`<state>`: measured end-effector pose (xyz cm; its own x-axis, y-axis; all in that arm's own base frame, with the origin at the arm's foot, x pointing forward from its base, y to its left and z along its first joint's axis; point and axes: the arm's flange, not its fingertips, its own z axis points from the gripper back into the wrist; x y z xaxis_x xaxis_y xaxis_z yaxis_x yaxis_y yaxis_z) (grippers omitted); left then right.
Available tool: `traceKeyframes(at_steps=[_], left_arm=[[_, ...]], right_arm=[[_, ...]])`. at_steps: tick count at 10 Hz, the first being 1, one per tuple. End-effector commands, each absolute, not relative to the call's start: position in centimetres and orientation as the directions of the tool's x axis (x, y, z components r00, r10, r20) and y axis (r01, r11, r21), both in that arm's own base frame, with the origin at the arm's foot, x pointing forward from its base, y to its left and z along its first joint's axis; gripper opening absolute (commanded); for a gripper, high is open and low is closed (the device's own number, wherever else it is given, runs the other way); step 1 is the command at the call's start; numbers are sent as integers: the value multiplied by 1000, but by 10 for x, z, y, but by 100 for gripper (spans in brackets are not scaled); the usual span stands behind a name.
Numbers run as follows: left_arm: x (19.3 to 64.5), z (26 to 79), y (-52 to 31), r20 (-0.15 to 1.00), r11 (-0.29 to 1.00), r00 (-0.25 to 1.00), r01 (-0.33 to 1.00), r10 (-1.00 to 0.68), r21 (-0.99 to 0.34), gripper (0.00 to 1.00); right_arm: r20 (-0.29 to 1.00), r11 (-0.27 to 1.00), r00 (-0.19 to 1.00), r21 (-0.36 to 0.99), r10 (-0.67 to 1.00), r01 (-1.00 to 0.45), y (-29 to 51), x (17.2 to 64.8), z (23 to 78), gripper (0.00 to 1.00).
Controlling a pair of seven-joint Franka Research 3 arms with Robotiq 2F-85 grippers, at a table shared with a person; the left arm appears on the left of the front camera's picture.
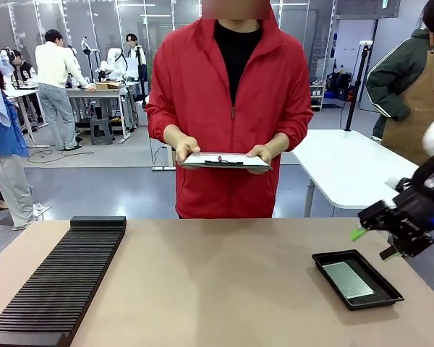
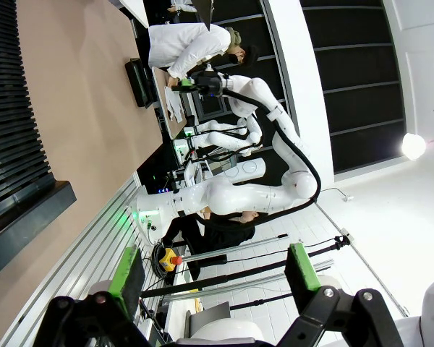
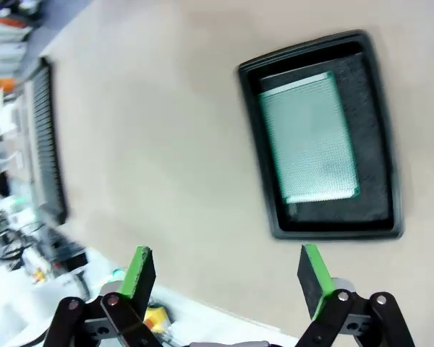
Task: Inspect the PCB.
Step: Place the Blank PCB in the ESD tray.
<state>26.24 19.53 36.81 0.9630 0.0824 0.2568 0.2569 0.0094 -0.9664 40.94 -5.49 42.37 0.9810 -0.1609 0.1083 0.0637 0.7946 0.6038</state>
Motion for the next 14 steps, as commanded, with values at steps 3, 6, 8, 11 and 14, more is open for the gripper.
traceKeyframes(at_steps=[3, 6, 8, 11, 14], left_arm=[[262, 369, 197, 257, 15, 963, 257, 78, -966, 100], [262, 369, 197, 257, 15, 963, 257, 78, -966, 100], [262, 369, 197, 257, 15, 963, 257, 78, -966, 100], [262, 369, 197, 257, 15, 963, 257, 78, -966, 100], [262, 369, 197, 257, 15, 963, 257, 78, -966, 100]], right_arm=[[-14, 375, 994, 926, -106, 53, -131, 346, 446, 100], [-34, 177, 991, 983, -130, 56, -191, 299, 410, 100], [-47, 148, 988, 987, -144, 69, -212, 280, 393, 100], [-69, 128, 982, 988, -178, 92, -211, 272, 387, 100], [-69, 128, 982, 988, -178, 92, -211, 272, 387, 100]])
